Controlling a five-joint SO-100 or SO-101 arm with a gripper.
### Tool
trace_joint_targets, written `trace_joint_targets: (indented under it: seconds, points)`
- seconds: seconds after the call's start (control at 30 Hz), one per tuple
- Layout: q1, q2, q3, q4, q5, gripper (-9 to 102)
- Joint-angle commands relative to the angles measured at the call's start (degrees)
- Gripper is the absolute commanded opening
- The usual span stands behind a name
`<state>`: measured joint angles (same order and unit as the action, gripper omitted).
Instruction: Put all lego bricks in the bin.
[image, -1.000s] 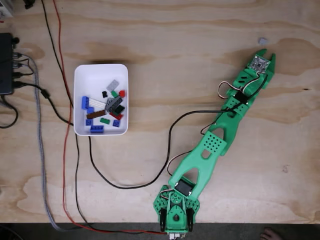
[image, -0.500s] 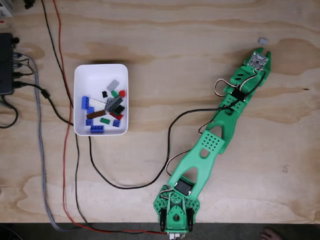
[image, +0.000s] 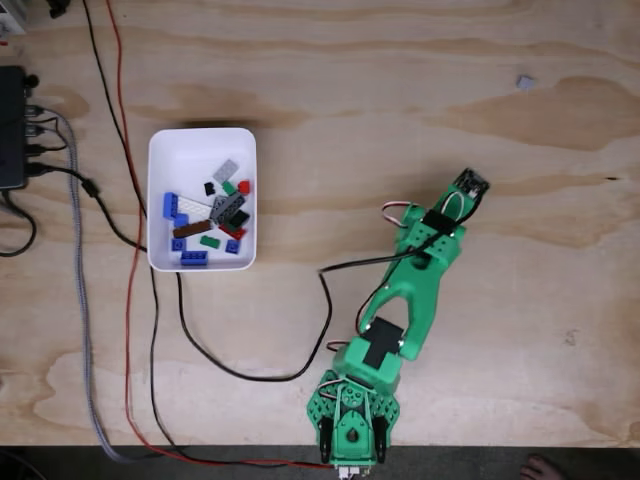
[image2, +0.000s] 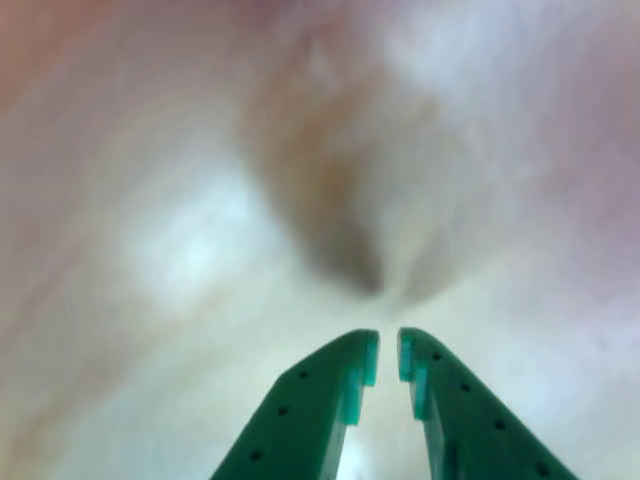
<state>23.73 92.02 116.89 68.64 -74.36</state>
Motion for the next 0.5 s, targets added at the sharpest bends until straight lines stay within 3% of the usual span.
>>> trace_joint_targets:
  seconds: [0.0, 0.27, 0.47]
  points:
    - [-4.39, 24.96, 4.66, 13.54, 4.04, 0]
    - [-2.99, 18.28, -18.37, 18.72, 7.73, 0]
    - [-3.43, 18.11, -18.37, 18.28, 8.61, 0]
